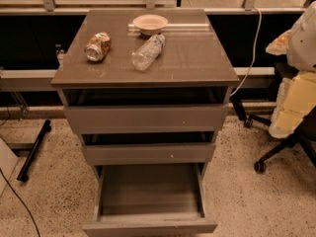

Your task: Place orange can into bottom drawer

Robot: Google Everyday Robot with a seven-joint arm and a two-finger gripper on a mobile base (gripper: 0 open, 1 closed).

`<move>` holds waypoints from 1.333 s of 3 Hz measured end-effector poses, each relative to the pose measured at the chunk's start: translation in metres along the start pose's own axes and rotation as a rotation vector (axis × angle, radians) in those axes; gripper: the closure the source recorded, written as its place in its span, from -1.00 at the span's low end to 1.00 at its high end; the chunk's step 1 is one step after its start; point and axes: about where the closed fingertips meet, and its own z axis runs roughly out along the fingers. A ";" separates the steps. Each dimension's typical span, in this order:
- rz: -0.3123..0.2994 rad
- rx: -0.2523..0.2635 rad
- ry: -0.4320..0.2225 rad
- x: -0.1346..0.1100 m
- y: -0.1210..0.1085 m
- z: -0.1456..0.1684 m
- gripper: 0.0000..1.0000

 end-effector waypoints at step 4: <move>0.067 0.068 -0.130 -0.045 -0.021 0.005 -1.00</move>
Offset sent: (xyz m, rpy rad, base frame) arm 0.0166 0.0163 0.0086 0.0442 -0.0484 0.0117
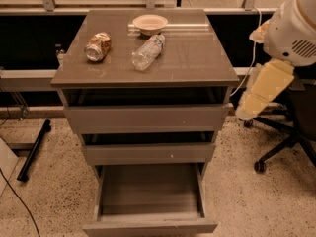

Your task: Place orange can into bottom drawer

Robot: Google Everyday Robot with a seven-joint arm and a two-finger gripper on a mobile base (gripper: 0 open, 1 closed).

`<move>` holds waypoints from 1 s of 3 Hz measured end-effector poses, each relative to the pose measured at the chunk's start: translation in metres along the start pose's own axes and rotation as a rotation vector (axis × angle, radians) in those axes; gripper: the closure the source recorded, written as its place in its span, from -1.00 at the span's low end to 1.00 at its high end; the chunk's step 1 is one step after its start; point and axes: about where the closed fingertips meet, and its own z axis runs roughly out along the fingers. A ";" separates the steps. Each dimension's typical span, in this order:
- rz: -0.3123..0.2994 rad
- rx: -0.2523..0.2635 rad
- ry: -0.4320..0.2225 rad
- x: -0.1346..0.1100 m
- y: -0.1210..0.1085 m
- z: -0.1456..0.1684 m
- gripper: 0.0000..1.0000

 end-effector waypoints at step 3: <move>0.061 -0.057 -0.174 -0.065 -0.013 0.030 -1.00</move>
Offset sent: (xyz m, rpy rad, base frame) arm 0.0469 0.0637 -0.0085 0.2141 0.0038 -0.0184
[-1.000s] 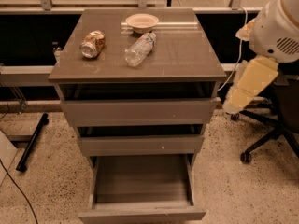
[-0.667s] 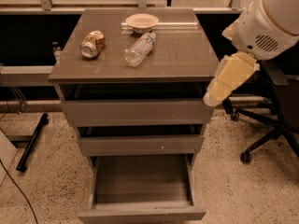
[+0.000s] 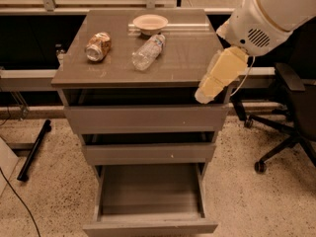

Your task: Place orange can into bottom drawer

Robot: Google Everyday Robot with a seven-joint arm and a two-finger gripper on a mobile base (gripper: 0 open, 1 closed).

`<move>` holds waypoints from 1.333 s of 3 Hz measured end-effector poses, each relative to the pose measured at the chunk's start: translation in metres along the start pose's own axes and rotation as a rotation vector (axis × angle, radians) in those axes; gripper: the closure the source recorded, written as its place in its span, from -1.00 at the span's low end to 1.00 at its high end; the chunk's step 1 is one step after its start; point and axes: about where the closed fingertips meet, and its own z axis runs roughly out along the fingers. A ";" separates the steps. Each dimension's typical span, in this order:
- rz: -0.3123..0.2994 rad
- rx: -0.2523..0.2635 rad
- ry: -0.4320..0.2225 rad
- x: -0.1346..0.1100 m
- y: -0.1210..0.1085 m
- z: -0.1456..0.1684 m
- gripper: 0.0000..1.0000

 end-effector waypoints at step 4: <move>0.054 0.076 -0.154 -0.060 -0.025 0.040 -1.00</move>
Offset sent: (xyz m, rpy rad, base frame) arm 0.0294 0.0331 0.0000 0.0975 -0.0702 -0.0741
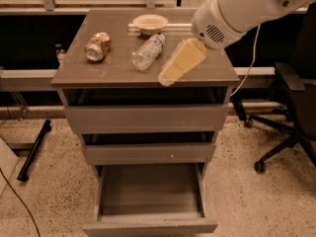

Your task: Place orange can into bottom drawer

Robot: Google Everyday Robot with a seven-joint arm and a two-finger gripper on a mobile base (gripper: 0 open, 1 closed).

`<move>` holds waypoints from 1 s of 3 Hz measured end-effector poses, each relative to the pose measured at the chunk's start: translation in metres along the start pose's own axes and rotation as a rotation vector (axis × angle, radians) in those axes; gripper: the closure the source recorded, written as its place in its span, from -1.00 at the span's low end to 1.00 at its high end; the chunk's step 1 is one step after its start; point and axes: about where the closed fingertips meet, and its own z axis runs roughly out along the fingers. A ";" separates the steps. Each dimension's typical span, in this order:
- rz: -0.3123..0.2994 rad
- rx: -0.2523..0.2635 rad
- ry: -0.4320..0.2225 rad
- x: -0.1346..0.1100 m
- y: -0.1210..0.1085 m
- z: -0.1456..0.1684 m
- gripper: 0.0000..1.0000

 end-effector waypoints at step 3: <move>0.008 -0.037 -0.142 -0.076 -0.015 0.085 -1.00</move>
Offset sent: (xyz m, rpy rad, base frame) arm 0.0797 0.1018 -0.0132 0.1309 -0.0354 0.0544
